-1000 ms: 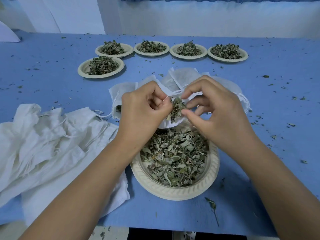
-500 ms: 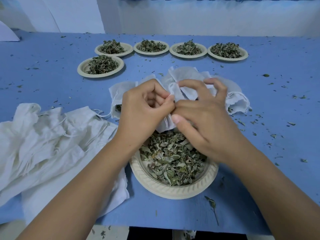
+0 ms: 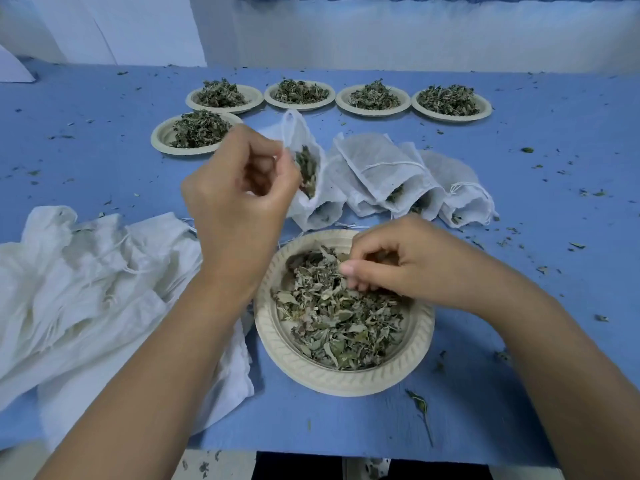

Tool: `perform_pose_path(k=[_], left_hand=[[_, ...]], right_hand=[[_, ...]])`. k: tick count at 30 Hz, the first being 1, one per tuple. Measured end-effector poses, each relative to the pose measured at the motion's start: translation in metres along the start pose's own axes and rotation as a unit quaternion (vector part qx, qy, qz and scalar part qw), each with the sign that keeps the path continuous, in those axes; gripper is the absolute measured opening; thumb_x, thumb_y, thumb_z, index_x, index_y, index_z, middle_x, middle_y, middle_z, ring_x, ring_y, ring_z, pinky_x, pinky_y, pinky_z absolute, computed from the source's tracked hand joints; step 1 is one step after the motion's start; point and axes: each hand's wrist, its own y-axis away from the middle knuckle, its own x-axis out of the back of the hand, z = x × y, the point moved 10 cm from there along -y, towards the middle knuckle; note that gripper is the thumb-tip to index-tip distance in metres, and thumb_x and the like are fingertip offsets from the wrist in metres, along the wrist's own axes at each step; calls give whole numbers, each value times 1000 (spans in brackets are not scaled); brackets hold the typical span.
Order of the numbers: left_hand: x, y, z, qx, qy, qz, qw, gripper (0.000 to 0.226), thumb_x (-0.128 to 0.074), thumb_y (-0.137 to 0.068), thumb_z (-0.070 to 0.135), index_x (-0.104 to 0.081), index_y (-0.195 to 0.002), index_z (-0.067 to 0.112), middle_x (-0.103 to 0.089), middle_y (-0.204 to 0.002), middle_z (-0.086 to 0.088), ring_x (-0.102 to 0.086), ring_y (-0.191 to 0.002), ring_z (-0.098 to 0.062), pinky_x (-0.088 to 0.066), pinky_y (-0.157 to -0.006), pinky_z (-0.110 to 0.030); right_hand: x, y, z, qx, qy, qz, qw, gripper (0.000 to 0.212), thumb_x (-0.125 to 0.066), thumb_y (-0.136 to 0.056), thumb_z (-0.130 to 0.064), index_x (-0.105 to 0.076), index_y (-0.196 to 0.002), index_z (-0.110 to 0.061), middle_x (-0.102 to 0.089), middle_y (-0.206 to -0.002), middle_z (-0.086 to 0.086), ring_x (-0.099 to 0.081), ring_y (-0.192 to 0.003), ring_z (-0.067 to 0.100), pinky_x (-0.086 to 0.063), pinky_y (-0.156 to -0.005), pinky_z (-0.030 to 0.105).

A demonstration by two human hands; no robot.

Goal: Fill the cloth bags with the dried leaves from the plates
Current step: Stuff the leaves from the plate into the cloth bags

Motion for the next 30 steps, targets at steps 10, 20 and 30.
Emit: perform_pose_path(k=[10,20,30], left_hand=[[-43,7,-19,23,-78,-205,975,8,-67,-83,0,-65,-76,4,-54,-55,8,-52,-54,-5,-42,-55,-14],[-49,20,-47,243,66,-226,941,21,-70,-84,7,-63,-67,15,-59,-49,7,-47,-34,-5,-40,-40,-16],[-66,34,-41,290,162,-265,905,27,-69,-83,-2,-60,-66,16,-59,-49,5,-42,-31,-6,-35,-34,-16]], right_hand=[[-19,-6,-13,65,133,-40,988,26,-74,-81,-16,-70,-106,-21,-57,-106,-10,-44,-83,-21,-29,-76,1],[43,9,-19,98,-60,154,981,32,-73,-77,3,-72,-98,-21,-71,-92,-11,-67,-84,10,-53,-80,26],[56,24,-18,152,-189,352,904,26,-74,-75,6,-63,-81,-17,-67,-80,-10,-66,-78,6,-52,-76,20]])
